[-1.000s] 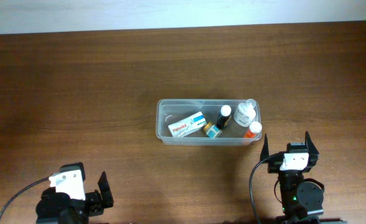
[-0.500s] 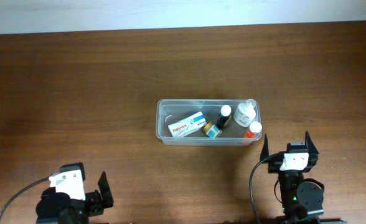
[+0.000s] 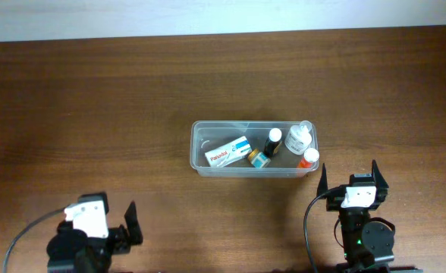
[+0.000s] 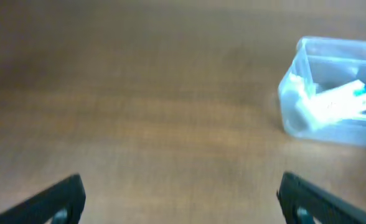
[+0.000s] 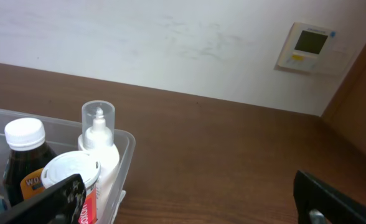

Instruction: Pack container

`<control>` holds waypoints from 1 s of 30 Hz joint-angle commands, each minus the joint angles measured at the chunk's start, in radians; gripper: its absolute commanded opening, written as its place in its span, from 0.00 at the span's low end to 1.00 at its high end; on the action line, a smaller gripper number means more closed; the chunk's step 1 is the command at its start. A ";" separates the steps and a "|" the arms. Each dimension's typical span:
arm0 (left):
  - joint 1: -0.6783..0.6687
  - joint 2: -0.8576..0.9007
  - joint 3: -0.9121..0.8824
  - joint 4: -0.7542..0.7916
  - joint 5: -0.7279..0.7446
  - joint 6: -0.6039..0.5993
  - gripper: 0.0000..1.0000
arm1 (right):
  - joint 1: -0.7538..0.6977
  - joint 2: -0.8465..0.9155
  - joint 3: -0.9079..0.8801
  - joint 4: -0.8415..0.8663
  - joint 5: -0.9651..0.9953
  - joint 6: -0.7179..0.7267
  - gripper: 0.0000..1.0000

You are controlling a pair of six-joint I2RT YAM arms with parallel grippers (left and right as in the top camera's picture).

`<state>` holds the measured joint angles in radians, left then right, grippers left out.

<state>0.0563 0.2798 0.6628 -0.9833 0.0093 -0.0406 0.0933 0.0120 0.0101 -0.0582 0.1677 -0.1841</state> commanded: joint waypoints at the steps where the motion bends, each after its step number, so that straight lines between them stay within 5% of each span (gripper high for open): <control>1: -0.002 -0.012 -0.170 0.177 0.037 0.057 1.00 | -0.002 -0.005 -0.001 -0.014 0.001 0.001 0.98; 11: -0.030 -0.141 -0.649 0.986 0.066 0.057 1.00 | -0.002 -0.005 -0.001 -0.013 0.001 0.001 0.98; 30: -0.039 -0.262 -0.654 0.908 0.055 0.087 1.00 | -0.002 -0.005 -0.001 -0.013 0.001 0.001 0.98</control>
<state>0.0242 0.0216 0.0132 -0.0711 0.0601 0.0303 0.0933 0.0120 0.0105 -0.0586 0.1642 -0.1837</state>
